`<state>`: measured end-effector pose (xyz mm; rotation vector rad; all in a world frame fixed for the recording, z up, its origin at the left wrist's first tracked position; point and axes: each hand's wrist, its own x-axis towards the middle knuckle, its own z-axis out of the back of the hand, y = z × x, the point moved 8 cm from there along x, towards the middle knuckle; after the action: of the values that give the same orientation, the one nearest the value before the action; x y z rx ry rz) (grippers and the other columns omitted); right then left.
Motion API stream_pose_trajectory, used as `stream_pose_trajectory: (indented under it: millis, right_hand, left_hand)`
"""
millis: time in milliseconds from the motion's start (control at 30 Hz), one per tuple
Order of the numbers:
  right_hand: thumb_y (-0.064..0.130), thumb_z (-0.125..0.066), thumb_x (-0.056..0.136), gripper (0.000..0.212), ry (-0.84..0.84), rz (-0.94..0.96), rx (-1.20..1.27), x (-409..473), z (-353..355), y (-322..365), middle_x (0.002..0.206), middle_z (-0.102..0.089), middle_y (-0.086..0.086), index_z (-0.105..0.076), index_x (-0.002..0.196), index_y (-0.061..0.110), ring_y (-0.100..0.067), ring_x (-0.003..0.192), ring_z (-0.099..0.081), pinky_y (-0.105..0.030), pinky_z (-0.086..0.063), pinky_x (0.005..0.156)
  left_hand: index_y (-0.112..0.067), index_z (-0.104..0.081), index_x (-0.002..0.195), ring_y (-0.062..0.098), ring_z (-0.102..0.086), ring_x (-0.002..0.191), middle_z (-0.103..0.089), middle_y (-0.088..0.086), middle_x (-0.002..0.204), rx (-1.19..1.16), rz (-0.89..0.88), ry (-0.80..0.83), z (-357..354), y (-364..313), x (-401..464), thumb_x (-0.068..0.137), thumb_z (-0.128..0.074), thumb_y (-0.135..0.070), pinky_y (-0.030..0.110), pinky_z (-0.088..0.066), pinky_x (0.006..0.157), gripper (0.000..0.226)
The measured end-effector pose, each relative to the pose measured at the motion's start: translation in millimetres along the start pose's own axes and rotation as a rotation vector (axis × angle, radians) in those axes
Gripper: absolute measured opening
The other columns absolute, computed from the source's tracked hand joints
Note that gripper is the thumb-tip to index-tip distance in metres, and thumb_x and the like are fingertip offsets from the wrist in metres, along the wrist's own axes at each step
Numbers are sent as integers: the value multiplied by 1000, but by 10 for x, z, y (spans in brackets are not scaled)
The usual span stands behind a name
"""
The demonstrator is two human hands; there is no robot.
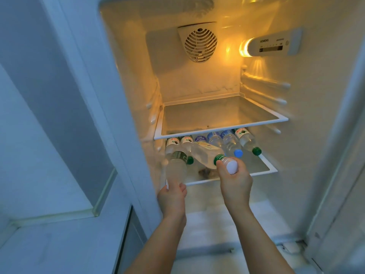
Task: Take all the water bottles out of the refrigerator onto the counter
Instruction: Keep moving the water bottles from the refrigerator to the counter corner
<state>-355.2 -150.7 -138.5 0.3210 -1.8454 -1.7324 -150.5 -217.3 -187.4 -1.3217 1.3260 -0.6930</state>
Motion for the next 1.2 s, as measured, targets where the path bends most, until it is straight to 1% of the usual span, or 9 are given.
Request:
stream_pose_trajectory:
  millis: [133, 300, 433, 567, 733, 833, 967, 1133, 1200]
  right_hand:
    - [30, -70, 83, 17, -34, 1, -39, -265, 241, 255, 82, -62, 3, -61, 94, 20, -20, 77, -57, -25, -40, 62]
    - [31, -68, 83, 15, -3, 35, -158, -671, 544, 605, 80, -62, 2, -61, 91, 20, -22, 77, -56, -27, -38, 63]
    - [36, -65, 83, 16, 72, 55, -277, -1003, 731, 781, 76, -61, 4, -59, 85, 21, -20, 73, -55, -28, -38, 58]
    - [33, -61, 81, 23, 190, 67, -404, -1292, 723, 762, 67, -54, -1, -52, 72, 13, -23, 65, -49, -28, -33, 51]
    - [32, -61, 75, 27, 448, 77, -628, -1692, 493, 628, 68, -49, -2, -43, 65, 14, -25, 64, -45, -27, -26, 48]
    - [33, -60, 70, 25, 627, 69, -697, -1877, 290, 517, 71, -63, -8, -50, 67, 11, -28, 69, -58, -27, -37, 50]
    - [34, -60, 65, 25, 830, 69, -710, -2172, 69, 472, 69, -65, -9, -55, 70, 10, -29, 67, -64, -33, -51, 59]
    - [28, -62, 77, 22, 998, 175, -742, -2559, -132, 416, 74, -55, -5, -50, 72, 10, -26, 70, -54, -26, -30, 48]
    - [25, -61, 81, 19, 1091, 212, -735, -2764, -226, 377, 81, -55, -7, -53, 80, 8, -26, 74, -53, -25, -29, 48]
  left_hand:
    - [-6, -61, 75, 20, -68, 74, -63, 8, 67, 59, 10, 20, 304, -17, -312, 86, -59, -27, 36, -54, 82, 24]
    - [-1, -65, 83, 27, -72, 74, -72, 21, 78, 160, 24, 79, 772, -127, -684, 83, -59, -31, 39, -59, 79, 31]
    - [3, -64, 87, 29, -70, 62, -71, 23, 71, 312, 1, 122, 1168, -360, -869, 81, -58, -31, 45, -60, 74, 35]
    - [0, -64, 77, 30, -69, 57, -69, 19, 61, 559, -50, 105, 1545, -441, -1094, 79, -56, -35, 33, -57, 64, 36]
    - [-6, -56, 64, 23, -65, 46, -68, 16, 59, 885, -126, 34, 2059, -414, -1330, 71, -50, -43, 33, -57, 60, 38]
    - [-6, -57, 63, 23, -62, 42, -65, 9, 50, 1070, -138, -18, 2288, -428, -1403, 70, -50, -45, 32, -57, 60, 40]
    - [-12, -46, 57, 20, -51, 36, -60, 4, 46, 1213, -104, -131, 2578, -397, -1596, 73, -52, -42, 25, -47, 54, 35]
    - [-13, -44, 56, 21, -52, 48, -63, 4, 55, 1286, -19, -239, 2927, -301, -1893, 75, -51, -45, 24, -41, 54, 39]
    - [-12, -44, 58, 20, -52, 50, -64, 4, 58, 1280, 3, -298, 3104, -270, -2036, 74, -52, -46, 23, -40, 52, 38]
